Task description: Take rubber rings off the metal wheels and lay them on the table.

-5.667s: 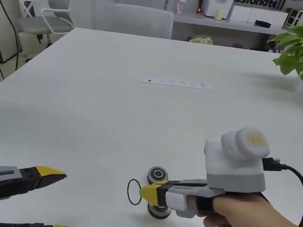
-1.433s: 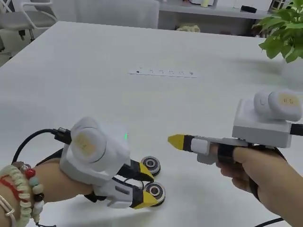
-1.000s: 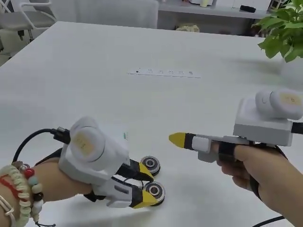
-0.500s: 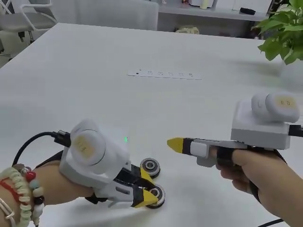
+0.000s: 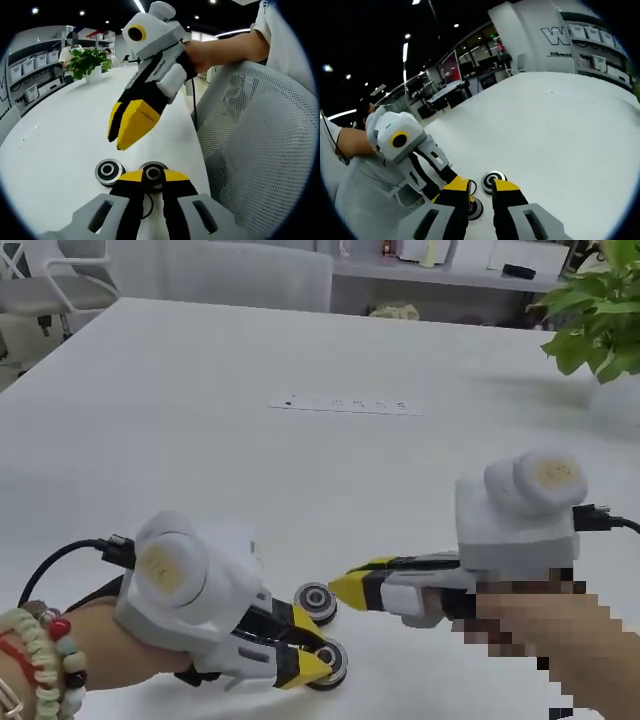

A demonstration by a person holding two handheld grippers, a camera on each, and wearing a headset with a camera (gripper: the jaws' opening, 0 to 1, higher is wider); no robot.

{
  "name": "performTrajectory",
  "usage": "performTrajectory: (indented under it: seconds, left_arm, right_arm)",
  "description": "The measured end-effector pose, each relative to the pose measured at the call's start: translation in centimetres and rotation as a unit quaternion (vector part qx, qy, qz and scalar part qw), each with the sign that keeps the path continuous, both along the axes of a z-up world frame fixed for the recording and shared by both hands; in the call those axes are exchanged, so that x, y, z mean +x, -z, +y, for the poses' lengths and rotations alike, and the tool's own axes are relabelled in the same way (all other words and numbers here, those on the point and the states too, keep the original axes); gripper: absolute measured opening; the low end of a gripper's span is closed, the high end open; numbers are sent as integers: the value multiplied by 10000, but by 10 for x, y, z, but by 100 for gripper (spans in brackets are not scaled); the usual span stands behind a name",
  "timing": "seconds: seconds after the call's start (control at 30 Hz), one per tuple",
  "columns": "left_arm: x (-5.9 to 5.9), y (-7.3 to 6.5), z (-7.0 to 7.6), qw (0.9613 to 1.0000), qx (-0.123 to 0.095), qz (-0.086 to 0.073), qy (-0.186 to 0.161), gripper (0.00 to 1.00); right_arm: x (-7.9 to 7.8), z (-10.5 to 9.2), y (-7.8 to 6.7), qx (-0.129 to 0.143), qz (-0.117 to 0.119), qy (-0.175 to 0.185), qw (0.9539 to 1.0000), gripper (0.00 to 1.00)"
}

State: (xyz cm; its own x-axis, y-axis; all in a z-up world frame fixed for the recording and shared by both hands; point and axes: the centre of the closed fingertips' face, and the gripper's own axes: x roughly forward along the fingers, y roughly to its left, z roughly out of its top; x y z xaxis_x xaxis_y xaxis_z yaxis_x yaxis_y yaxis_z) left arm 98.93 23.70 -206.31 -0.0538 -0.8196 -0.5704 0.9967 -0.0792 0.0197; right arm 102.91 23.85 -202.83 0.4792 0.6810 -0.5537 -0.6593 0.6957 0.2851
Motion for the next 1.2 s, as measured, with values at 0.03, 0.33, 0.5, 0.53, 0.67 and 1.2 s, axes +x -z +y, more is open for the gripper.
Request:
performTrajectory:
  seconds: [0.03,0.33,0.5,0.53,0.67,1.2]
  left_arm:
    - [0,0,0,10000,-2,0,-4,8]
    - [1,-1,-1,10000,-24,-3,30,8]
    - [1,-1,-1,10000,-14,5,31,8]
    - [1,-1,-1,10000,-15,6,32,8]
    - [1,-1,-1,10000,-19,9,41,8]
    - [1,-1,-1,10000,-20,14,29,8]
  right_arm:
    - [-3,2,2,-75,-10,-107,9999,14]
    - [-26,14,19,-982,-436,-1362,9848,20]
    - [-27,5,22,-1092,-370,-1375,9838,24]
    - [-28,4,23,-1097,-331,-1385,9837,26]
    - [-32,-5,32,-1349,-222,-1436,9801,27]
    - [-45,4,57,-1574,-265,-1910,9685,29]
